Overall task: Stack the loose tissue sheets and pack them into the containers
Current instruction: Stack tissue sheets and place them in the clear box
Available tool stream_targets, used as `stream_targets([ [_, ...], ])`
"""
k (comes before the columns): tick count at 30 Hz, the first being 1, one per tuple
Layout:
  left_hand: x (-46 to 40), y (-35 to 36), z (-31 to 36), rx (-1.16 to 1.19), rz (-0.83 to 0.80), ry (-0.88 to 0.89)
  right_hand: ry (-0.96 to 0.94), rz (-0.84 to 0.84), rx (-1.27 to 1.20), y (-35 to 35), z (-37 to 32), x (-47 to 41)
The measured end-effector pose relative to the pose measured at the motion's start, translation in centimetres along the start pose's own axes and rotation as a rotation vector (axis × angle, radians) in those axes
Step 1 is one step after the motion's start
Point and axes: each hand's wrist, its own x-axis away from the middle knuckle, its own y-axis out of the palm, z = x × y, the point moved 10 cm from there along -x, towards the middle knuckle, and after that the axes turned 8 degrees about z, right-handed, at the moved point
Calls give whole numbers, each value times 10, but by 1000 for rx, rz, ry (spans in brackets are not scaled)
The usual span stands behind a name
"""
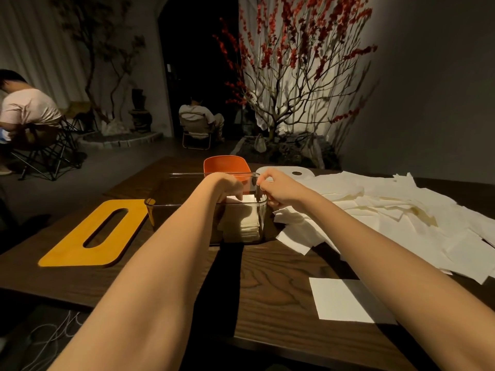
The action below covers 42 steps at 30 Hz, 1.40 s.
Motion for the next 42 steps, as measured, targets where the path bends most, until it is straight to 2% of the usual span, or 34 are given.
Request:
stream_targets([
  [4, 1, -4, 2, 141, 0, 0, 17, 12, -15, 2, 6, -4],
  [10, -2, -13, 1, 3, 60, 10, 12, 20, -13, 4, 9, -7],
  [14, 5, 0, -7, 128, -77, -68, 9, 24, -5, 5, 10, -8],
  [18, 4, 5, -6, 169, -90, -85, 12, 17, 1, 7, 8, -7],
  [22, 2, -7, 1, 72, 55, -30, 25, -1, 7, 5, 9, -5],
  [24, 6, -7, 2, 69, 57, -40, 25, 8, -4, -1, 8, -3],
  [30, 11, -19, 38, 102, 207, 179, 56, 12, 2, -15, 13, 6],
  [35, 21, -2, 74, 185, 170, 337, 92, 34, 45, -39, 22, 19],
  [42, 41, 26, 116, 113, 149, 482, 154, 53, 89, -75, 42, 46],
])
